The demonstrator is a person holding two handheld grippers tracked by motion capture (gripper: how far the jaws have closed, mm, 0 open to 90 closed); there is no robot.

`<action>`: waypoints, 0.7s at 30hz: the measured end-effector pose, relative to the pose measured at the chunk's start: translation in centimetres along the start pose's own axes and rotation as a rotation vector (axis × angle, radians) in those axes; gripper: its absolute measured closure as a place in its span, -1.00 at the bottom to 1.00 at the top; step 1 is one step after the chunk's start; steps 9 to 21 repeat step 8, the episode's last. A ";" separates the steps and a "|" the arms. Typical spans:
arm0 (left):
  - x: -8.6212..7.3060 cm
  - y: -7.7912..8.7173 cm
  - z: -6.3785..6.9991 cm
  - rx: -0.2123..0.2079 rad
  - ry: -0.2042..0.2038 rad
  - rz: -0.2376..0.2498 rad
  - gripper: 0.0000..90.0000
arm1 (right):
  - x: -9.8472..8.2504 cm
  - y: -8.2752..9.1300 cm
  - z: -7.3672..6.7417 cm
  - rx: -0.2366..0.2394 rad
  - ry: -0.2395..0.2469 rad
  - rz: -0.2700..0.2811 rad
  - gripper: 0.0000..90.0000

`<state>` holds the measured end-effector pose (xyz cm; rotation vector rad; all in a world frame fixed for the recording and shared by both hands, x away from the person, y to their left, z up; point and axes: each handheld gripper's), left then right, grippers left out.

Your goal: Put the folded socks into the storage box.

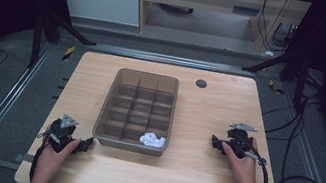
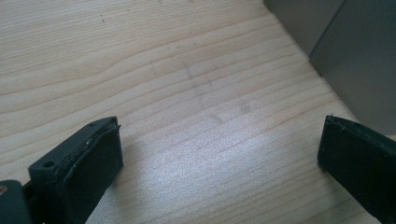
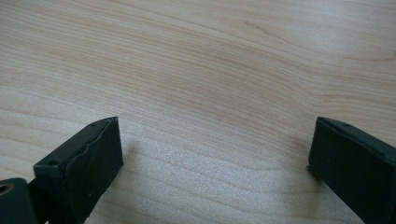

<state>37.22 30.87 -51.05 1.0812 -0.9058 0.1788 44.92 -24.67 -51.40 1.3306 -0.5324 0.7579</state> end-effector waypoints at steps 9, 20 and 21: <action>0.0 0.0 0.0 0.000 0.000 0.000 -1.00 | -0.3 0.5 -0.5 -0.027 -0.024 -0.006 -0.94; 0.0 0.0 0.0 0.000 0.000 0.000 -1.00 | -0.3 0.5 -0.5 -0.027 -0.024 -0.006 -0.94; 0.0 0.0 0.0 0.000 0.000 0.000 -1.00 | -0.3 0.5 -0.5 -0.027 -0.024 -0.006 -0.94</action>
Point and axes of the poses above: each handheld gripper's, and its own axes: y roughly backward along the jaws, x roughly out of its top, z roughly to its right, and after that the axes turned 15 degrees about -x, right-handed
